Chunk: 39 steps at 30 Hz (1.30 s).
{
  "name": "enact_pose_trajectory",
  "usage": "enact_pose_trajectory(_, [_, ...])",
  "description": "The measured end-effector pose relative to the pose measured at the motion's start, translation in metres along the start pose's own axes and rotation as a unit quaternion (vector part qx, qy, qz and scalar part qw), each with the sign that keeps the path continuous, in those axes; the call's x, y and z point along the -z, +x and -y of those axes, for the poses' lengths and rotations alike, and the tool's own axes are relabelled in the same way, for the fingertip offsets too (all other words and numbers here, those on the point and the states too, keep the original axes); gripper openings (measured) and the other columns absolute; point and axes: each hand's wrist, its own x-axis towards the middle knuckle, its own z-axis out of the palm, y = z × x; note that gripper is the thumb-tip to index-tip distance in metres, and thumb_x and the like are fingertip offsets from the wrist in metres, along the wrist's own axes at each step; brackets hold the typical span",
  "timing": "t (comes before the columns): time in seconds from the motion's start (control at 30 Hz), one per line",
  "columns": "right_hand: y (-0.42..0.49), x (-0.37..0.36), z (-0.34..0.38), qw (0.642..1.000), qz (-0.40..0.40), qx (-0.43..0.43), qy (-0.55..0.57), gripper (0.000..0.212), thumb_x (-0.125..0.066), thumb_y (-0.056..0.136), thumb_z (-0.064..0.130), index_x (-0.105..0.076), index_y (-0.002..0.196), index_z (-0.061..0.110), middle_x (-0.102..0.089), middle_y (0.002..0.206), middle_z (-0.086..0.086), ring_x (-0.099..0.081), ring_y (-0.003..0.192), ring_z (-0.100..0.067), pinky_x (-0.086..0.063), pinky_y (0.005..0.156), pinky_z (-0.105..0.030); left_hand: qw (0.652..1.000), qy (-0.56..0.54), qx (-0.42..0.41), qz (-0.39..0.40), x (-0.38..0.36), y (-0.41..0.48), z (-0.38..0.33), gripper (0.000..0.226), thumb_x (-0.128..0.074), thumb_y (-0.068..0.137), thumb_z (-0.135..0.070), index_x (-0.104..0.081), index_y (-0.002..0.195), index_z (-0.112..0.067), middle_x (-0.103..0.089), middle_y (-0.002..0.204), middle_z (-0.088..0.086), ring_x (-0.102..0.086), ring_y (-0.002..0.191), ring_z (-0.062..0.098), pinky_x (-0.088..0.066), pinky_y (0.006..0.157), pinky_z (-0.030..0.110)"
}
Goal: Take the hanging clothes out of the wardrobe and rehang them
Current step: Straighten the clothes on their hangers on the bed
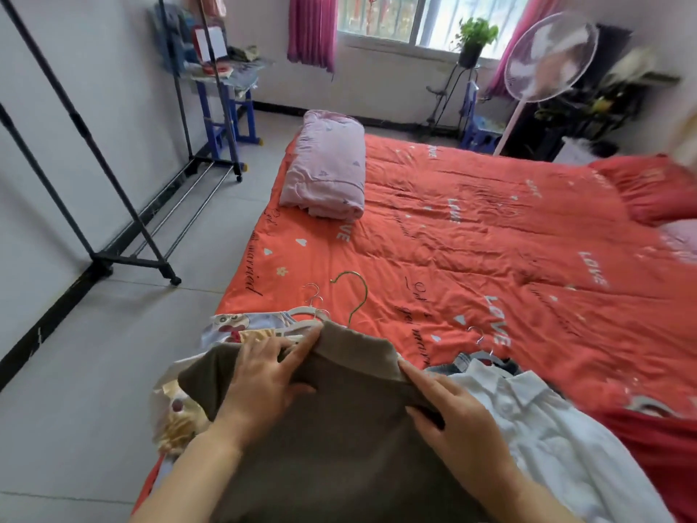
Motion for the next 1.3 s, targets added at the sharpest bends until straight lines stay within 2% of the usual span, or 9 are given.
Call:
enact_pose_trajectory(0.1, [-0.039,0.043,-0.001,1.0,-0.017,-0.017,-0.016,0.079,-0.069,0.069,0.018,-0.037,0.135,0.045,-0.065,0.102,0.011,-0.055,0.096,0.002,-0.035,0.083,0.003,0.998,-0.024,-0.056,0.016,0.021,-0.003,-0.047,0.082,-0.047,0.075,-0.055,-0.012,0.147,-0.039,-0.06,0.089,0.003,-0.058,0.079,0.022,-0.051,0.073,0.038])
enact_pose_trajectory(0.23, [-0.113,0.109,-0.006,0.997,-0.051,-0.019,-0.057,0.076,-0.069,0.073,0.018,-0.038,0.137,0.041,-0.065,0.105,0.008,-0.054,0.099,-0.003,-0.033,0.087,0.0,0.991,-0.037,-0.123,0.04,0.033,-0.014,-0.129,0.079,-0.049,0.077,-0.057,-0.016,0.146,-0.039,-0.059,0.093,0.002,-0.058,0.081,0.021,-0.05,0.071,0.038])
enact_pose_trajectory(0.4, [-0.247,0.196,-0.022,0.983,-0.102,-0.058,-0.138,0.062,-0.055,0.086,0.034,-0.029,0.141,0.046,-0.061,0.106,0.012,-0.062,0.09,-0.005,-0.053,0.074,-0.021,0.977,-0.052,-0.199,0.057,0.032,-0.041,-0.272,0.07,-0.033,0.082,-0.07,-0.018,0.145,-0.041,-0.056,0.09,-0.003,-0.053,0.08,0.016,-0.044,0.073,0.028])
enact_pose_trajectory(0.57, [-0.386,0.279,-0.039,0.959,-0.148,-0.121,-0.21,0.061,-0.051,0.083,0.037,-0.03,0.14,0.047,-0.053,0.096,0.019,-0.057,0.073,0.002,-0.047,0.06,-0.012,0.958,-0.077,-0.266,0.069,0.019,-0.081,-0.423,0.072,-0.043,0.077,-0.064,-0.025,0.142,-0.04,-0.053,0.084,-0.006,-0.056,0.071,0.014,-0.048,0.065,0.027])
enact_pose_trajectory(0.73, [-0.486,0.359,-0.059,0.927,-0.159,-0.187,-0.283,0.052,-0.043,0.089,0.038,-0.032,0.139,0.047,-0.058,0.092,0.016,-0.055,0.063,0.001,-0.043,0.056,-0.012,0.941,-0.128,-0.299,0.091,-0.005,-0.106,-0.548,0.078,-0.046,0.076,-0.063,-0.014,0.145,-0.045,-0.051,0.082,-0.007,-0.057,0.071,0.014,-0.049,0.066,0.028])
enact_pose_trajectory(0.9, [-0.527,0.419,-0.103,0.92,-0.158,-0.194,-0.302,0.057,-0.054,0.091,0.031,-0.03,0.139,0.05,-0.059,0.094,0.015,-0.059,0.066,-0.003,-0.053,0.055,-0.023,0.929,-0.19,-0.296,0.111,-0.035,-0.104,-0.632,0.095,-0.07,0.073,-0.05,-0.007,0.144,-0.046,-0.04,0.084,-0.008,-0.054,0.074,0.016,-0.048,0.071,0.032])
enact_pose_trajectory(1.03, [-0.529,0.45,-0.157,0.92,-0.15,-0.208,-0.298,0.08,-0.07,0.08,0.014,-0.029,0.138,0.052,-0.057,0.091,0.013,-0.058,0.068,-0.007,-0.053,0.057,-0.025,0.936,-0.201,-0.269,0.107,-0.068,-0.082,-0.677,0.092,-0.064,0.079,-0.05,0.008,0.135,-0.045,-0.036,0.089,-0.006,-0.049,0.086,0.016,-0.04,0.083,0.03])
enact_pose_trajectory(1.13, [-0.515,0.465,-0.205,0.922,-0.137,-0.204,-0.299,0.08,-0.071,0.079,0.01,-0.033,0.137,0.049,-0.057,0.091,0.012,-0.058,0.072,-0.007,-0.053,0.058,-0.027,0.943,-0.182,-0.253,0.113,-0.104,-0.054,-0.695,0.089,-0.055,0.084,-0.054,0.021,0.129,-0.048,-0.032,0.093,-0.007,-0.043,0.089,0.011,-0.035,0.09,0.026])
enact_pose_trajectory(1.3, [-0.48,0.48,-0.289,0.927,-0.105,-0.23,-0.277,0.078,-0.072,0.078,0.009,-0.036,0.136,0.047,-0.056,0.089,0.012,-0.054,0.072,-0.003,-0.048,0.058,-0.02,0.948,-0.17,-0.228,0.143,-0.164,0.0,-0.716,0.087,-0.053,0.086,-0.053,0.024,0.127,-0.048,-0.031,0.096,-0.007,-0.045,0.096,0.013,-0.035,0.093,0.027])
